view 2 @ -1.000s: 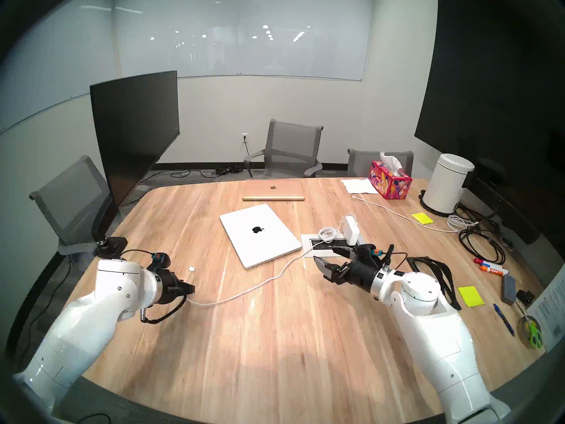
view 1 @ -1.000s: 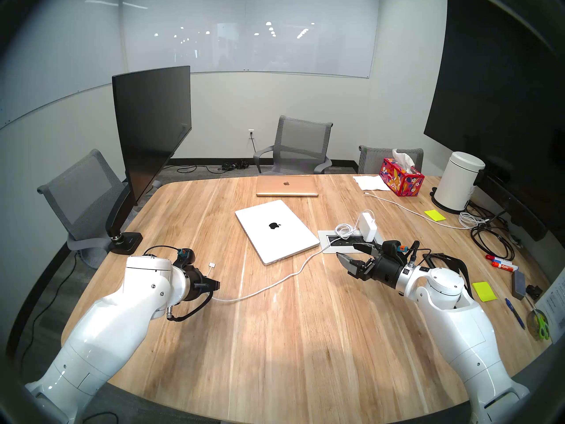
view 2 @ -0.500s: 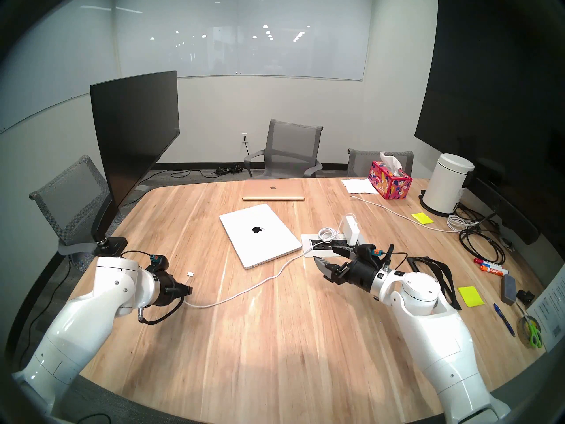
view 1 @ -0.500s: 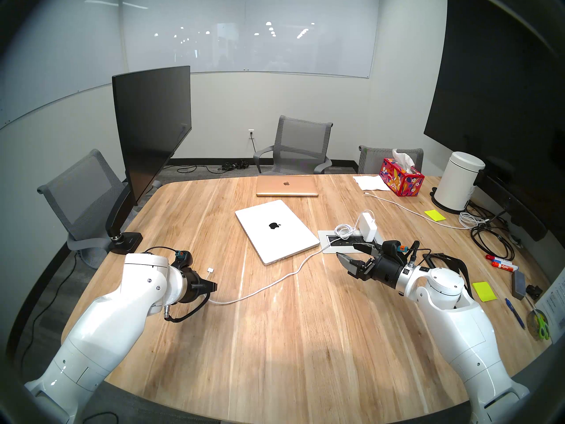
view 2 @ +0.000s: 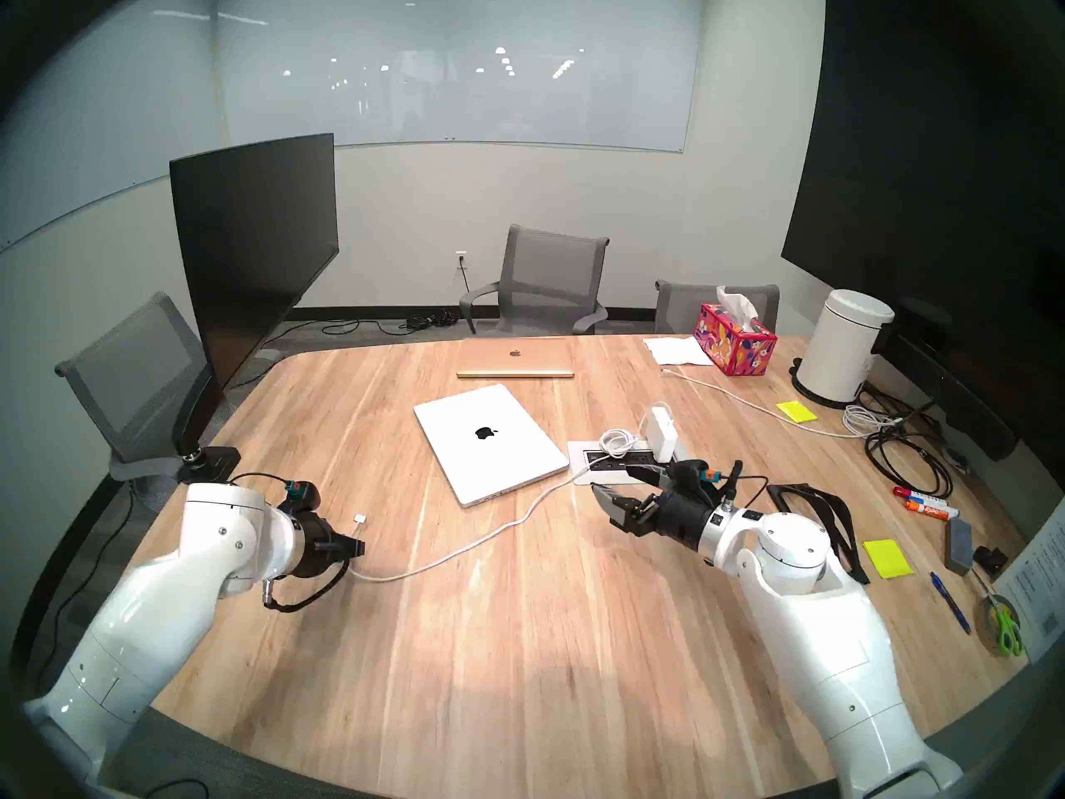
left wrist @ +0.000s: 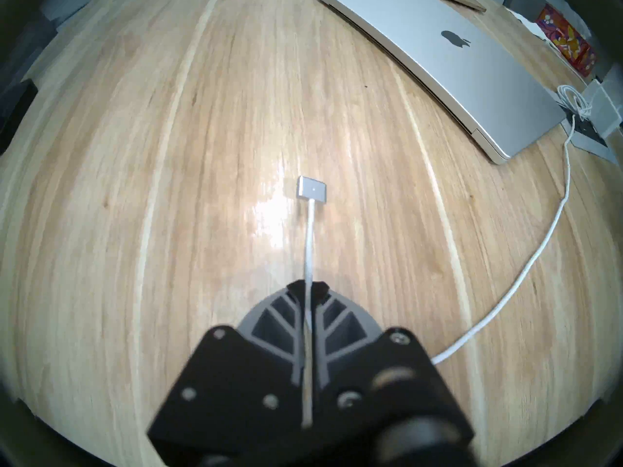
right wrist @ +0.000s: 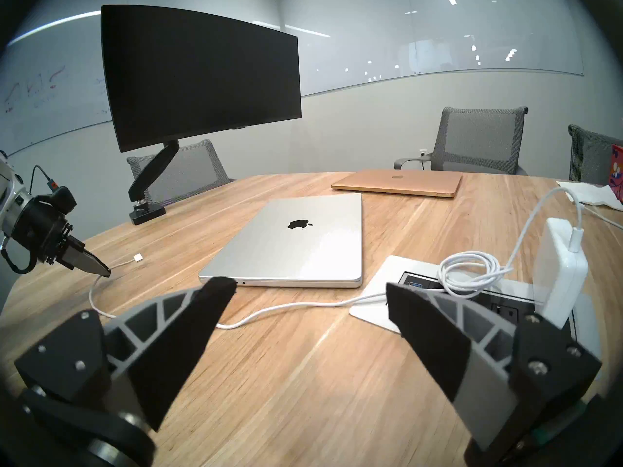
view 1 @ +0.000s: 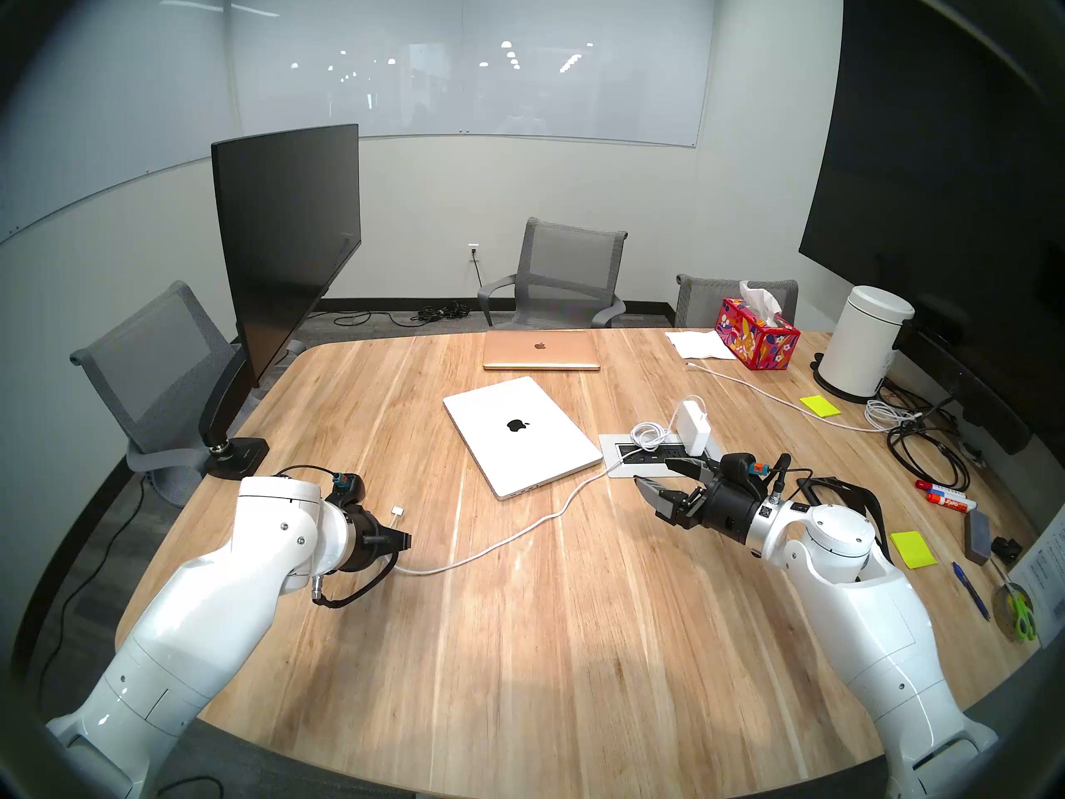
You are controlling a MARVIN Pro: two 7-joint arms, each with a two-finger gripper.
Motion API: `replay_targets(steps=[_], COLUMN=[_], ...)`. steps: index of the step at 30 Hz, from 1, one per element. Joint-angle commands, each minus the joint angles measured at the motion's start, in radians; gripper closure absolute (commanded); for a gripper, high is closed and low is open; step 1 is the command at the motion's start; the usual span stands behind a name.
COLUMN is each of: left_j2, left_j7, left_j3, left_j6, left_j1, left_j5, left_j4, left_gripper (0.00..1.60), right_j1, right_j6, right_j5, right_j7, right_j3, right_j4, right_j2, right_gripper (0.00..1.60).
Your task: Unplug the charging cable from the port of the MacBook and lay it on the desk
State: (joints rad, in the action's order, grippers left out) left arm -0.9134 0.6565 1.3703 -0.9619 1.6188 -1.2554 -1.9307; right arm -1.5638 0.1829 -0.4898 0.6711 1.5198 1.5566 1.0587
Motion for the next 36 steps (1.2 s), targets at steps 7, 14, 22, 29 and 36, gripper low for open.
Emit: replay_targets(steps=[7,14,22,29,36], left_j2=[0.017,0.025,0.030,0.033,0.050], left_j7=[-0.009,-0.016,-0.028,-0.032,-0.062], left_j3=[-0.003,-0.002,-0.004,0.000,0.017], left_j6=[0.002,0.002,0.002,0.005,0.065], left_j1=[-0.011,-0.012,-0.015,-0.011,0.000], left_j5=[-0.002,-0.006,-0.007,-0.006,0.032], left_j4=[-0.005,-0.007,-0.003,-0.006,-0.036], left_gripper=[1.04,0.67,0.62,0.60,0.58], right_j1=[0.008,0.008,0.008,0.008,0.009], right_j6=[0.002,0.002,0.002,0.002,0.002], right_j5=[-0.002,-0.001,-0.001,-0.001,-0.001], right_j7=[-0.001,-0.001,-0.001,-0.001,-0.001], right_j3=[0.005,0.006,0.006,0.006,0.005], right_j4=[0.015,0.015,0.015,0.015,0.015], right_j2=[-0.002,-0.002,-0.002,-0.002,-0.002], right_gripper=[0.00,0.00,0.00,0.00,0.00])
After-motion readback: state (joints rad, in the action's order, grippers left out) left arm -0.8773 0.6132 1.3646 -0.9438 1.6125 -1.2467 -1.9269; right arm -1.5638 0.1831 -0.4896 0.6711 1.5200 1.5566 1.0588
